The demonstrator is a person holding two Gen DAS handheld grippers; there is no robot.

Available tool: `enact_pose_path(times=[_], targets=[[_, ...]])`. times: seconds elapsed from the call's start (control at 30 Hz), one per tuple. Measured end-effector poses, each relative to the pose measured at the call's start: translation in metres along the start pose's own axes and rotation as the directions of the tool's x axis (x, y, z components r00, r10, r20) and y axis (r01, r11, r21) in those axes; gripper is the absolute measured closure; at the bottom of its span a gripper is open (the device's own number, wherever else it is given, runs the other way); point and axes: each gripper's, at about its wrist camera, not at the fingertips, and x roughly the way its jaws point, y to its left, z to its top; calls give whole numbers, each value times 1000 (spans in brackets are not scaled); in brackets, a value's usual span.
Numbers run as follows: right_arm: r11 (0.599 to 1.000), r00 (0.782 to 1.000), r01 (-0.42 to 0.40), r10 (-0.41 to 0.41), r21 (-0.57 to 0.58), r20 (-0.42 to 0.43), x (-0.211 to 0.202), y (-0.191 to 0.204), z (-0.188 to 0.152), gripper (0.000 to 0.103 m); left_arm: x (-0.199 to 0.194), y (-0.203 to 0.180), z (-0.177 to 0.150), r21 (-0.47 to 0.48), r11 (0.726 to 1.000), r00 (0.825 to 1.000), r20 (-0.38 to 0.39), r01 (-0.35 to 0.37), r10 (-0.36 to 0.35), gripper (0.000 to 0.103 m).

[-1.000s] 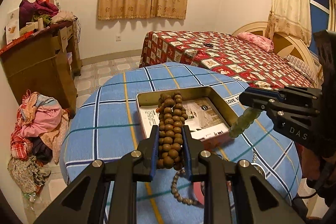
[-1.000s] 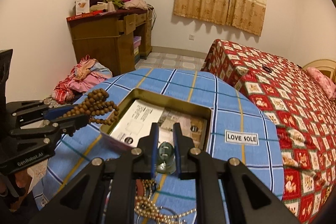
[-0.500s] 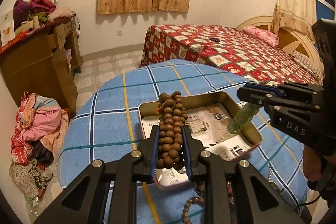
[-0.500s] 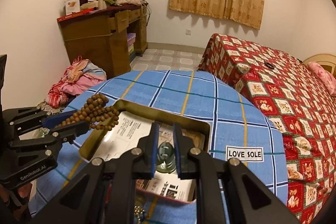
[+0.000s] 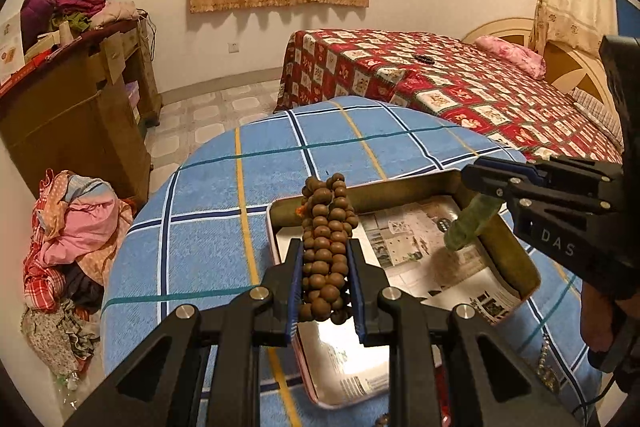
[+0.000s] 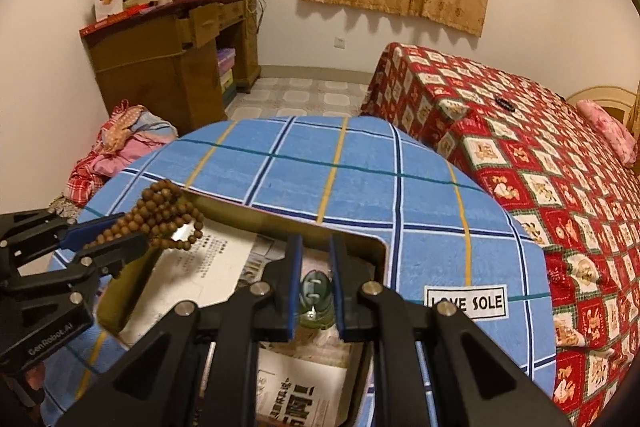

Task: Organize jewelry
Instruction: 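Carry the beads and jade bangle over the pink tin with both tools, then open both tools to drop the beads and jade bangle into the tin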

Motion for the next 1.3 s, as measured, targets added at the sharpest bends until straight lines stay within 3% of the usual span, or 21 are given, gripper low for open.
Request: enact_pose_path(times=[0.67,0.83,0.87,0.9,0.93,0.97,1.0,1.3], targets=[[1000,1000,7,-7,4,-22,15,-4,-3,86,16,-1,3,5,1000,1000,-26,-10,10,82],[1000,1000,14,-14,11,-12,17,-6,-4,81,15,0,6,-1,1000,999,-30,-20,20,80],[1000,1000,18,-17,17,-12,18,-8,-4,77,13,-1,6,3,1000,1000,-19,-18,18,71],[1000,1000,15,-15,22,-13,18,-9,-5,64,9,-1,6,2,1000,1000,-7,-23,23,42],[1000,1000,10,-10,24,-9,17,-10,-6,48,7,-2,7,2,1000,1000,2,-29,29,24],[1000,1000,12,-12,22,-3,15,-9,-7,41,1,-3,7,2,999,999,23,-34,33,5],[1000,1000,22,-22,17,7,13,-9,-8,35,-4,-4,6,2,999,998,43,-35,35,4],[999,999,40,-40,28,15,-12,-18,-28,35,-25,-1,-14,2,998,998,21,-66,66,5]])
